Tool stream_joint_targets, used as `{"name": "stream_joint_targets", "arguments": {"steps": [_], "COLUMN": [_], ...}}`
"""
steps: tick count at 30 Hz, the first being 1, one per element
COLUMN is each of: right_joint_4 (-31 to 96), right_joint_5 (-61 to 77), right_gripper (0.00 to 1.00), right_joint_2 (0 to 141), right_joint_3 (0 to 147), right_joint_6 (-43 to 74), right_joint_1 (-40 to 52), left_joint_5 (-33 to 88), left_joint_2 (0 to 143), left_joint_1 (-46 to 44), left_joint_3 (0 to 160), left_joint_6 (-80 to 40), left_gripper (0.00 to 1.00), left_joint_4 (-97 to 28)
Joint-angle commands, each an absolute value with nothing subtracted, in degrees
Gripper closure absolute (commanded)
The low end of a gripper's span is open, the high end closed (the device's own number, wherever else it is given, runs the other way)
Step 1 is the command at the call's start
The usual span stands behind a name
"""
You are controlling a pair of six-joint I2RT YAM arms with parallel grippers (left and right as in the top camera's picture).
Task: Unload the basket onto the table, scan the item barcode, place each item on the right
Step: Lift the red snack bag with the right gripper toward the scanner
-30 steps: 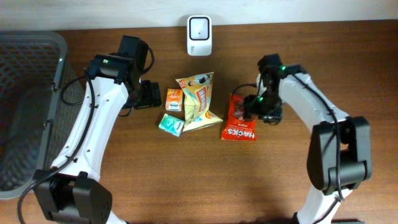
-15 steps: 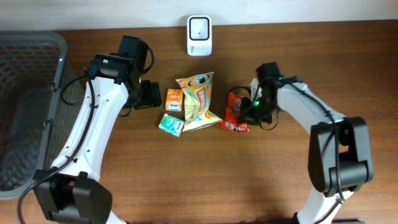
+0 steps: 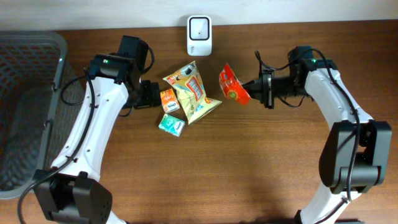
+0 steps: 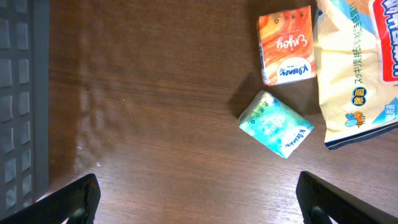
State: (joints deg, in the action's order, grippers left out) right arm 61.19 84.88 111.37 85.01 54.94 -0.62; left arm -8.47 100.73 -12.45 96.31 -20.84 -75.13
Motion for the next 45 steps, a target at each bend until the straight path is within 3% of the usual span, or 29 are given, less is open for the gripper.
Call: {"name": "stream_joint_targets", "arguments": {"steps": [1,8,11,15,17,20,23,28,33,45], "right_joint_4": [61.34,56.27,48.56,40.56,39.11,33.65,11.07,-4.75,-4.12,-0.40], "right_joint_5": [88.92,85.47,59.22,21.43,14.09,19.05,31.35,27.27,20.01,16.84], "right_gripper": [0.96,0.96,0.96,0.96,0.96,0.96,0.96,0.96,0.96,0.96], "right_joint_2": [110.48,110.50,110.50,110.50,110.50,110.56,110.76,114.10,130.96,133.88], "right_joint_3": [85.84,85.84,85.84,85.84,85.84,85.82,85.84,90.85,109.86,110.06], "right_joint_6": [62.85,58.72,58.02,43.27,43.27,42.59,28.84,29.41,33.85,34.76], "right_joint_1": [-0.45,-2.00,-0.49,6.63,9.32,10.52,12.36,15.09,18.44,18.26], "left_joint_5": [-9.02,-9.02,-9.02,-9.02,-9.02,-9.02,-9.02,-9.02,-9.02,-9.02], "left_joint_2": [100.95,100.95,100.95,100.95,100.95,100.95,100.95,100.95,100.95,100.95], "left_joint_1": [-12.21,-12.21,-12.25,-12.25,-12.27,-12.29,-12.21,-12.21,-12.21,-12.25], "left_joint_3": [96.57,96.57,96.57,96.57,96.57,96.57,96.57,96.57,96.57,96.57], "left_joint_6": [-21.61,-21.61,-21.61,-21.61,-21.61,-21.61,-21.61,-21.61,-21.61,-21.61], "left_gripper": [0.01,0.01,0.01,0.01,0.01,0.01,0.01,0.01,0.01,0.01], "left_joint_4": [-75.07,-75.07,-75.07,-75.07,-75.07,-75.07,-75.07,-75.07,-75.07,-75.07]}}
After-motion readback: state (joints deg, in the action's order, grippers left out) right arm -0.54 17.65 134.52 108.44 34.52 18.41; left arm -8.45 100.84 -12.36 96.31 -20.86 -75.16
